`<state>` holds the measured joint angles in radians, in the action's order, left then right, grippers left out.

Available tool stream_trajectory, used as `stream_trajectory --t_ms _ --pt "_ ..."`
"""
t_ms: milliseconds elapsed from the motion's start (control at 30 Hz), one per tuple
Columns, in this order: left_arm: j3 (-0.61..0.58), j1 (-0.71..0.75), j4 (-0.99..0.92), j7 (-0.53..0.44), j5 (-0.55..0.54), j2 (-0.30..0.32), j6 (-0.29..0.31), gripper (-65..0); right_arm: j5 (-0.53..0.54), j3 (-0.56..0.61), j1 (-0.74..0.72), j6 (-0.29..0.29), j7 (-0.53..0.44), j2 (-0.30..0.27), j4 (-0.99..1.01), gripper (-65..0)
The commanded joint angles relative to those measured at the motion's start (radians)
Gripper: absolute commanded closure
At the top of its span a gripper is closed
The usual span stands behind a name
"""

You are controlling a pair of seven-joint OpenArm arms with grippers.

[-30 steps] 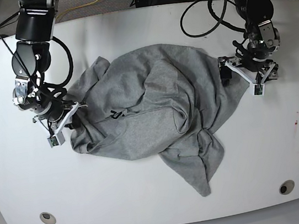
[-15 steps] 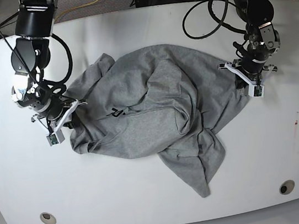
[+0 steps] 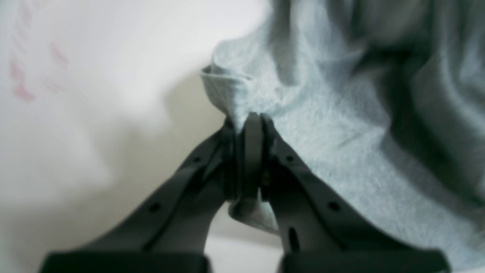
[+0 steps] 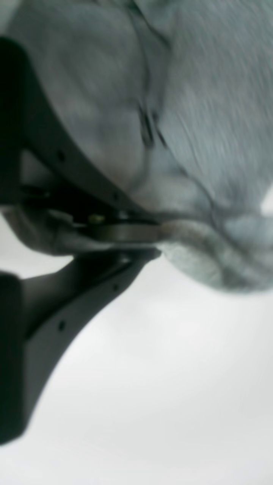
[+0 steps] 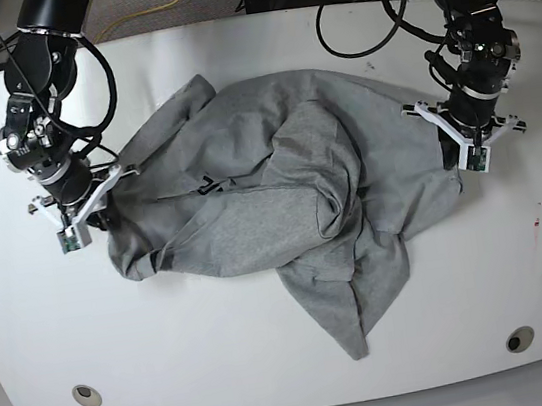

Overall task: Fold the T-shirt properly
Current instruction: 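Lift the grey shirt with both grippers and pull it apart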

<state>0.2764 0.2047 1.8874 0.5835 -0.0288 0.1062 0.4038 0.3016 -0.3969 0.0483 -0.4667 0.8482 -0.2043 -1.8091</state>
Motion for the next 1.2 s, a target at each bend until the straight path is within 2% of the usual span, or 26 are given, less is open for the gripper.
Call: stream_trajectory --t_ms 0,100,300,567,633,733,967,1167 --pt "0.004 -0.006 0.077 -0.004 -0.009 0.007 -0.003 -0.1 0.015 -0.006 -0.054 -0.002 -0.016 -0.021 -0.021 0.0" --pt "0.002 -0.046 0.125 0.065 -0.012 0.007 -0.004 -0.1 0.015 -0.009 -0.121 -0.002 0.021 -0.027 -0.018 0.0" --pt "0.076 -0.242 0.122 0.214 -0.01 0.007 -0.003 -0.1 0.024 -0.003 -0.284 -0.004 0.029 -0.088 0.11 0.0" --pt "0.093 -0.515 0.119 0.402 -0.01 0.008 0.001 -0.3 0.024 -0.001 -0.532 -0.008 0.03 -0.126 0.28 0.0" --pt "0.091 -0.564 0.119 0.427 -0.01 0.008 0.001 -0.3 0.024 0.003 -0.586 -0.008 0.03 -0.126 0.302 0.0" --pt "0.082 -0.661 0.119 0.459 -0.01 0.008 0.002 -0.3 0.017 0.072 -0.697 -0.008 0.03 -0.142 0.338 0.0" --pt "0.025 -0.838 0.116 0.464 -0.009 0.01 -0.003 -0.4 0.023 0.152 -0.901 -0.008 0.03 -0.162 0.431 0.0" --pt "-0.044 -1.029 0.108 0.465 -0.007 0.068 -0.004 -0.4 0.017 0.224 -1.095 -0.008 0.03 -0.18 0.498 0.0"
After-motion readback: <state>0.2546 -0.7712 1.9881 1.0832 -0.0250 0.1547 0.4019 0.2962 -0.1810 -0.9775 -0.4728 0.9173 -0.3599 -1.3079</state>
